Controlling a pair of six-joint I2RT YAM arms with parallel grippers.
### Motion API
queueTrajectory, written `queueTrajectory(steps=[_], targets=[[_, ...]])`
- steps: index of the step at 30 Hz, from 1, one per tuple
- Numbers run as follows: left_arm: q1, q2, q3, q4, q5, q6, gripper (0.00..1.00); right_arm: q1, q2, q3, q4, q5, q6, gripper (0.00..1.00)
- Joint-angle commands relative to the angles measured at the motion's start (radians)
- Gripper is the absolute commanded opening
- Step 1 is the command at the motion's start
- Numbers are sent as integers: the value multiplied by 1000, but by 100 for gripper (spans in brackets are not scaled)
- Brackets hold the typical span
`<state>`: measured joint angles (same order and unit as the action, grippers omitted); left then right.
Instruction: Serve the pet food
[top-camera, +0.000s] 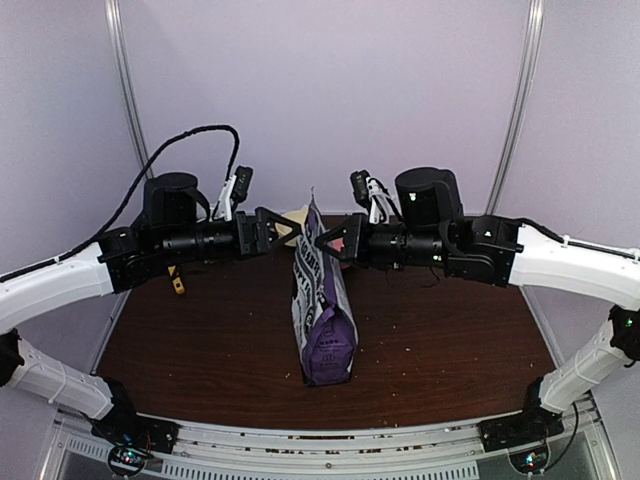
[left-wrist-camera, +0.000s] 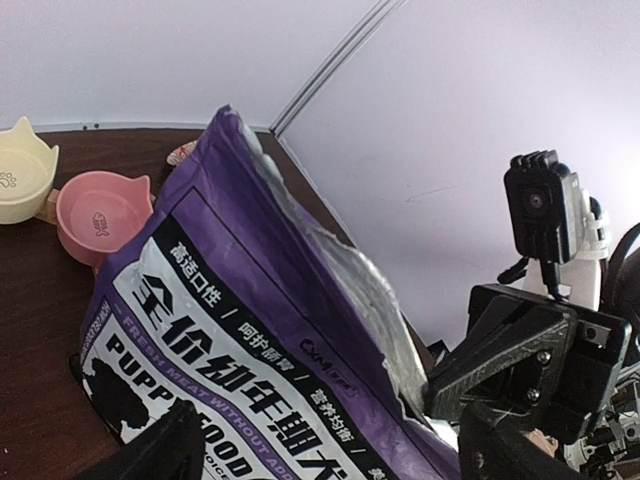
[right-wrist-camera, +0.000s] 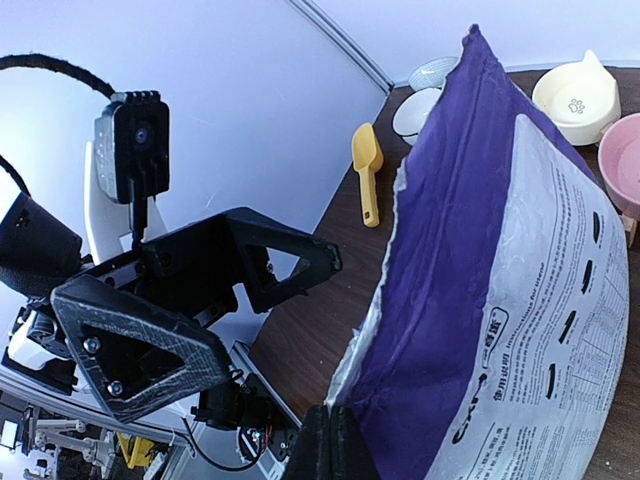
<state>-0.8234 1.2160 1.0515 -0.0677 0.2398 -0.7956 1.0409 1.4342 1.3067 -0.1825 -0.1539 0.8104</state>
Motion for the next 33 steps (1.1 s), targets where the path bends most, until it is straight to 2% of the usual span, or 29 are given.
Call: queueTrajectory(steps=[1,33], targets=[[7,39,49,68,45,-7,90,-1,-33,-25,36,-18,-13,0],[16,159,102,63,87,-24,82,-1,-48,-21,-1,-37,-66,0]])
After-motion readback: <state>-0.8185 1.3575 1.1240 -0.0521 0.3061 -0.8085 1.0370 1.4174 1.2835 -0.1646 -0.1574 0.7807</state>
